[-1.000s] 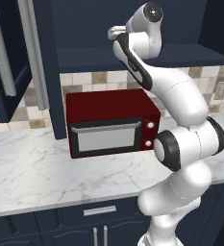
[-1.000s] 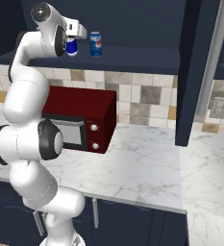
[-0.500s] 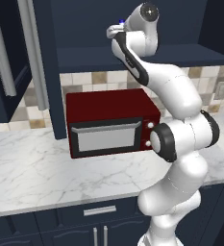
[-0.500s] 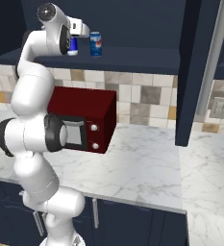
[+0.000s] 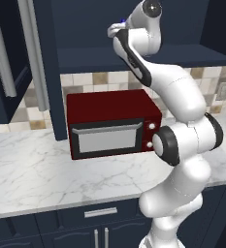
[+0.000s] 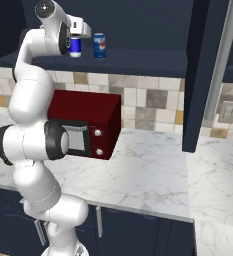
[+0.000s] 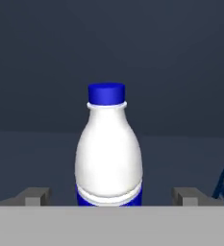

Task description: Sort all alcoholic drinks to one cabinet, and non-alcoholic drinks to the other.

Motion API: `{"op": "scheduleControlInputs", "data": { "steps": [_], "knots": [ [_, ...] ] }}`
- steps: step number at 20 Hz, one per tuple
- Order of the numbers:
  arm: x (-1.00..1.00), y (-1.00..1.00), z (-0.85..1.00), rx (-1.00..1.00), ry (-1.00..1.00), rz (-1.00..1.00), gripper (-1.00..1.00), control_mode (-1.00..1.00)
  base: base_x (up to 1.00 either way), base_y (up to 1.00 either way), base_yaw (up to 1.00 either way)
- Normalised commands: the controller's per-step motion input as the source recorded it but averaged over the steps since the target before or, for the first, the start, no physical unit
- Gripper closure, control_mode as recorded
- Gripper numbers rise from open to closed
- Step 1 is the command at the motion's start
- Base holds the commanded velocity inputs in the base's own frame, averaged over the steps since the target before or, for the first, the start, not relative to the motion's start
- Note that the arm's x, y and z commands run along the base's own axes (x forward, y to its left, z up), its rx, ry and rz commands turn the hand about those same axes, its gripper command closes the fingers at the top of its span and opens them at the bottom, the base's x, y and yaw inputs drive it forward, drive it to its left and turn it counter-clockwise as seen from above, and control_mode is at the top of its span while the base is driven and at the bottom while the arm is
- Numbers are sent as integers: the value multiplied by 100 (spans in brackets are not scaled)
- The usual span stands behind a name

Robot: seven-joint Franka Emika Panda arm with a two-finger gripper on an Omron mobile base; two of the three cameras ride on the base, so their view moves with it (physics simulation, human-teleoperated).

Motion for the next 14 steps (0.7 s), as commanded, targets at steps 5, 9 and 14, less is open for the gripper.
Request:
{"op": "scheduleControlInputs", "data": {
  "steps": [5, 9, 14],
  "knots": [
    [-87, 6, -21, 0, 0, 0, -100, -100, 0, 0, 0],
    [-100, 8, -37, 0, 0, 0, -100, -100, 0, 0, 0],
    [-100, 3, -48, 0, 0, 0, -100, -100, 0, 0, 0]
  ]
}}
